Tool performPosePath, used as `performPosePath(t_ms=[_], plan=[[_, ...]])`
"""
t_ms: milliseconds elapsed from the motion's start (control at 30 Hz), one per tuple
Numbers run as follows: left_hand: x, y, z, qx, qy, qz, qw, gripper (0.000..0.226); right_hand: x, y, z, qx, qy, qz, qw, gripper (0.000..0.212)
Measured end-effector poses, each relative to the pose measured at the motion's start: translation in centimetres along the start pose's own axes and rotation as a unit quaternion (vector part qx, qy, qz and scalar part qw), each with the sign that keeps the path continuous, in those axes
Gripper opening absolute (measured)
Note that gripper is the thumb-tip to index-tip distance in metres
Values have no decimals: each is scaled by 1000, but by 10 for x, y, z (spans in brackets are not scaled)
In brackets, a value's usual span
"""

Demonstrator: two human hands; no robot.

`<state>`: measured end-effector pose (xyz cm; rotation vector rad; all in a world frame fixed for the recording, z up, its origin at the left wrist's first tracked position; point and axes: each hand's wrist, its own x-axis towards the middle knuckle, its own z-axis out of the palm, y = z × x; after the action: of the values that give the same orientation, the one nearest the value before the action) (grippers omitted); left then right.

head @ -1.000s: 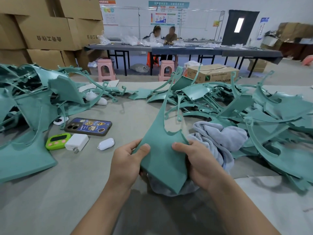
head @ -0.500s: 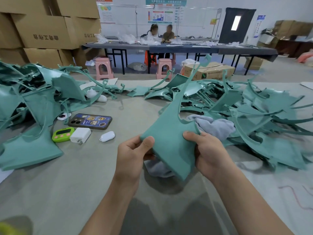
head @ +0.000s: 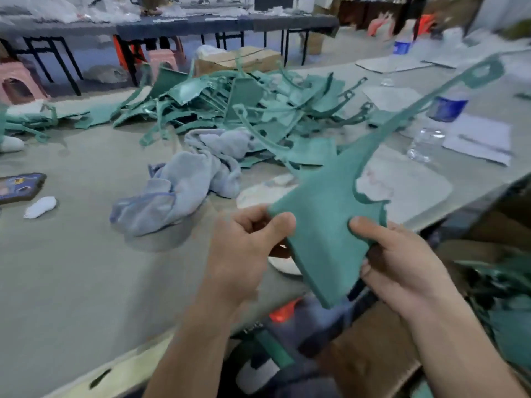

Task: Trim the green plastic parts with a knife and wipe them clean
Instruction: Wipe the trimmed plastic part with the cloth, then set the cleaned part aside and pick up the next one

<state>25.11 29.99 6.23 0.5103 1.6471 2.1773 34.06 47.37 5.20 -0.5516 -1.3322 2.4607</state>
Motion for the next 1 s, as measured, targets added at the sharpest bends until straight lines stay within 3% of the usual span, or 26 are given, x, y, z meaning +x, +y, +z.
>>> performPosePath(t_ms=[200, 333, 367, 467, 567, 667, 767, 867, 1000], plan=[[-44, -94, 95, 49, -149, -152, 976, 33, -84, 28, -121, 52, 231, 95, 967, 43], [-85, -165, 144, 48, -286, -284, 914, 18, -144, 67, -192, 148, 349, 184, 907, 22], [-95, -181, 151, 64, -305, -310, 898, 24, -157, 80, -208, 174, 373, 202, 889, 19], [-113, -215, 159, 151, -293, -386, 861, 65, -180, 125, -252, 242, 441, 231, 833, 9], [-122, -225, 158, 185, -293, -401, 848, 78, -185, 162, -288, 321, 468, 203, 798, 6], [-123, -223, 157, 186, -284, -378, 861, 70, -171, 179, -313, 336, 485, 151, 793, 15], [-120, -221, 156, 201, -267, -345, 877, 52, -159, 198, -320, 283, 494, 207, 795, 27], [-115, -215, 153, 159, -237, -353, 891, 48, -150, 212, -300, 235, 442, 266, 824, 20], [-102, -191, 146, 115, -174, -322, 923, 32, -134, 190, -241, 264, 331, 230, 876, 14]])
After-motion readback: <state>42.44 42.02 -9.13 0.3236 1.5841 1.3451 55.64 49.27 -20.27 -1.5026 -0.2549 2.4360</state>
